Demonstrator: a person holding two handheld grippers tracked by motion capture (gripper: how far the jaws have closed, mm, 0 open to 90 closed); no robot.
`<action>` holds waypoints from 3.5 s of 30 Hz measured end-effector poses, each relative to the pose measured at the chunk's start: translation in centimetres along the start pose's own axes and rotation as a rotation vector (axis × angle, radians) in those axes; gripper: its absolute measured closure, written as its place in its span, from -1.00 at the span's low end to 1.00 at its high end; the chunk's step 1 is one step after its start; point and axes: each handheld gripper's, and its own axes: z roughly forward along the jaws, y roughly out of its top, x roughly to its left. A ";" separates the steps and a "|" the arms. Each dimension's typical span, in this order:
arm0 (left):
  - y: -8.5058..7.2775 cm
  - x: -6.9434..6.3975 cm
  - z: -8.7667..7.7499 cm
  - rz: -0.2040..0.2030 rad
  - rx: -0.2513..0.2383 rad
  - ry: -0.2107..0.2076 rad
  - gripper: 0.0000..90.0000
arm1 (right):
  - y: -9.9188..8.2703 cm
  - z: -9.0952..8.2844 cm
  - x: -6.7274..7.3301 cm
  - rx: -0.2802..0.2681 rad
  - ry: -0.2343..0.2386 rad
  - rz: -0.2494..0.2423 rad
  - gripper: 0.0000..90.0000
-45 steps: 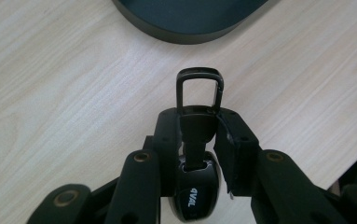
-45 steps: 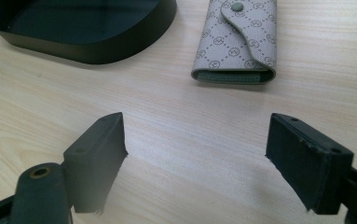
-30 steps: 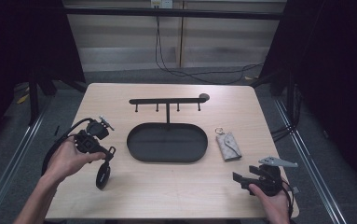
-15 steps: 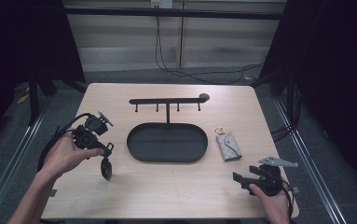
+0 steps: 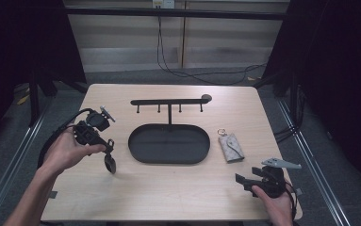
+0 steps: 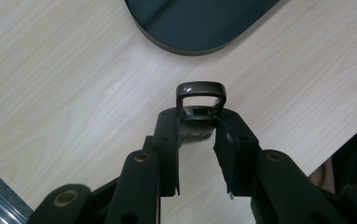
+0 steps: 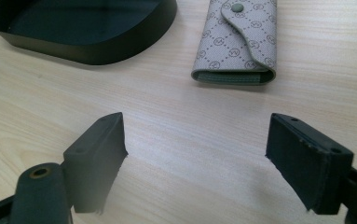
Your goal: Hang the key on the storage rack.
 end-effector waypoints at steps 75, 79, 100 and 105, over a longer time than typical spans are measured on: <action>13.1 1.5 0.3 -0.073 0.092 -0.011 0.57 | 0.0 -0.1 0.0 -0.002 0.023 -0.006 -0.57; 13.5 1.5 0.7 -0.086 0.094 -0.008 0.57 | 0.0 -0.1 0.0 -0.001 0.024 -0.007 -0.57; 13.6 1.6 1.4 -0.106 0.057 0.015 0.12 | 0.0 0.1 0.1 0.007 0.032 -0.012 -0.58; 12.3 2.2 1.0 -0.092 -0.023 0.006 -0.15 | 0.1 0.2 0.0 0.015 0.031 -0.009 -0.58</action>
